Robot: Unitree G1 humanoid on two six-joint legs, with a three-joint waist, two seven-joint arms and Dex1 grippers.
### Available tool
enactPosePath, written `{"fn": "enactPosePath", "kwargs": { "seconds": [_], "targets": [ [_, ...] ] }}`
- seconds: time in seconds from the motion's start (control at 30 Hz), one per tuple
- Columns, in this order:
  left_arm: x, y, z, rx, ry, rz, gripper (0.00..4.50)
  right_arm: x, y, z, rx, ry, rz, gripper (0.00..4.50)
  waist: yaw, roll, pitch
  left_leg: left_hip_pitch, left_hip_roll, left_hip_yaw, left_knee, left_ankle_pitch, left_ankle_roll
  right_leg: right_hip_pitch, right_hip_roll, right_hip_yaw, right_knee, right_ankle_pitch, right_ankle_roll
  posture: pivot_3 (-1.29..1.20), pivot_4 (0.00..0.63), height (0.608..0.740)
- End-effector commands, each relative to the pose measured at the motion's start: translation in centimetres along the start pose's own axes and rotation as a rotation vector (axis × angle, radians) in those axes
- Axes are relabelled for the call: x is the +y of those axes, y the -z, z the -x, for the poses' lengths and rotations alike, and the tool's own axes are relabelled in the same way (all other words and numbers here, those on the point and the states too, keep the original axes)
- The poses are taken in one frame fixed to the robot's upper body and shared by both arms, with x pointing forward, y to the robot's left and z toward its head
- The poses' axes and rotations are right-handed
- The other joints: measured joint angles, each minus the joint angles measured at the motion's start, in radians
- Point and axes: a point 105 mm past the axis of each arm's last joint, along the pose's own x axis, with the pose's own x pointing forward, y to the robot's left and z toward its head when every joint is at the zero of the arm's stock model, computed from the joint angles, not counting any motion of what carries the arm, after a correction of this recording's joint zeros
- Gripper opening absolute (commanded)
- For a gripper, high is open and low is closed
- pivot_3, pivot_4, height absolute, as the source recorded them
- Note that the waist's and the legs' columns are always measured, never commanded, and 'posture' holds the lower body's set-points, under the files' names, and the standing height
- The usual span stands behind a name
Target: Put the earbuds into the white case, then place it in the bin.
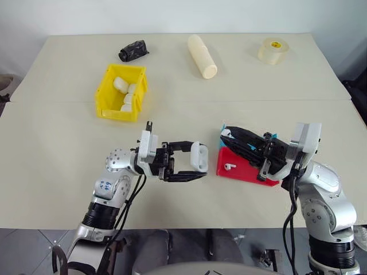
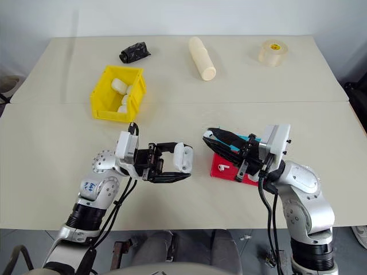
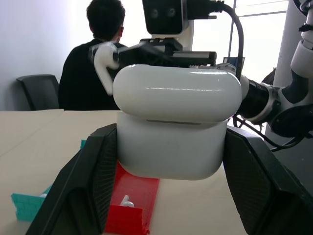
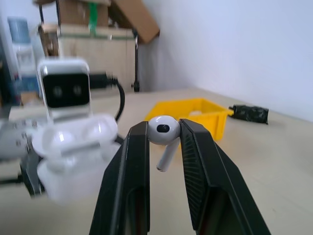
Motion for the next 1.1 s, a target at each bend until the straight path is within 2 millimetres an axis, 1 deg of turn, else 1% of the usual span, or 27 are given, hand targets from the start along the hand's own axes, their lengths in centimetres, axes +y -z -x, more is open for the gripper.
{"fn": "enactPosePath", "kwargs": {
  "seconds": [0.03,0.27,0.43,0.53,0.8,1.1],
  "targets": [
    [0.2,-1.2,-0.5,-0.047,0.023,-0.015,2.81,1.2,-0.8,-0.5,-0.075,-0.03,-0.003,0.52,0.001,0.0,0.0,0.0,0.0,0.0,0.0,0.0,0.0,0.0,0.0,0.0,0.0,0.0,0.0,0.0,0.15,0.74],
    [0.1,-1.4,-0.6,-0.05,0.036,0.02,2.81,2.2,-0.1,-0.6,-0.095,-0.066,-0.043,0.52,0.0,0.0,0.0,0.0,0.0,0.0,0.0,0.0,0.0,0.0,0.0,0.0,0.0,0.0,0.0,0.0,0.15,0.74],
    [0.0,-1.6,-0.7,-0.05,0.039,0.031,2.81,2.5,0.2,-0.6,-0.093,-0.086,-0.048,0.52,-0.001,0.0,0.0,0.0,0.0,0.0,0.0,0.0,0.0,0.0,0.001,0.0,0.0,0.0,0.0,0.0,0.15,0.74],
    [-0.1,-1.6,-0.7,-0.049,0.046,0.034,2.81,2.6,0.3,-0.7,-0.096,-0.091,-0.049,0.52,-0.001,0.0,0.0,0.0,0.0,0.0,0.0,0.0,0.0,0.0,0.001,0.0,0.0,0.0,0.0,0.0,0.15,0.74],
    [-0.4,-1.6,-0.9,-0.048,0.069,0.039,2.81,2.6,1.4,-1.1,-0.084,-0.102,-0.058,0.52,-0.001,0.0,0.0,0.0,0.0,0.0,0.0,0.0,0.0,0.0,0.0,0.0,0.0,0.0,0.0,0.0,0.15,0.74],
    [-0.6,-1.6,-1.0,-0.05,0.083,0.038,2.81,2.1,2.2,-1.3,-0.059,-0.099,-0.042,0.52,-0.001,0.0,0.0,0.0,0.0,0.0,-0.001,0.0,0.0,0.0,0.0,0.0,0.0,0.0,0.0,0.0,0.15,0.74]
  ]
}}
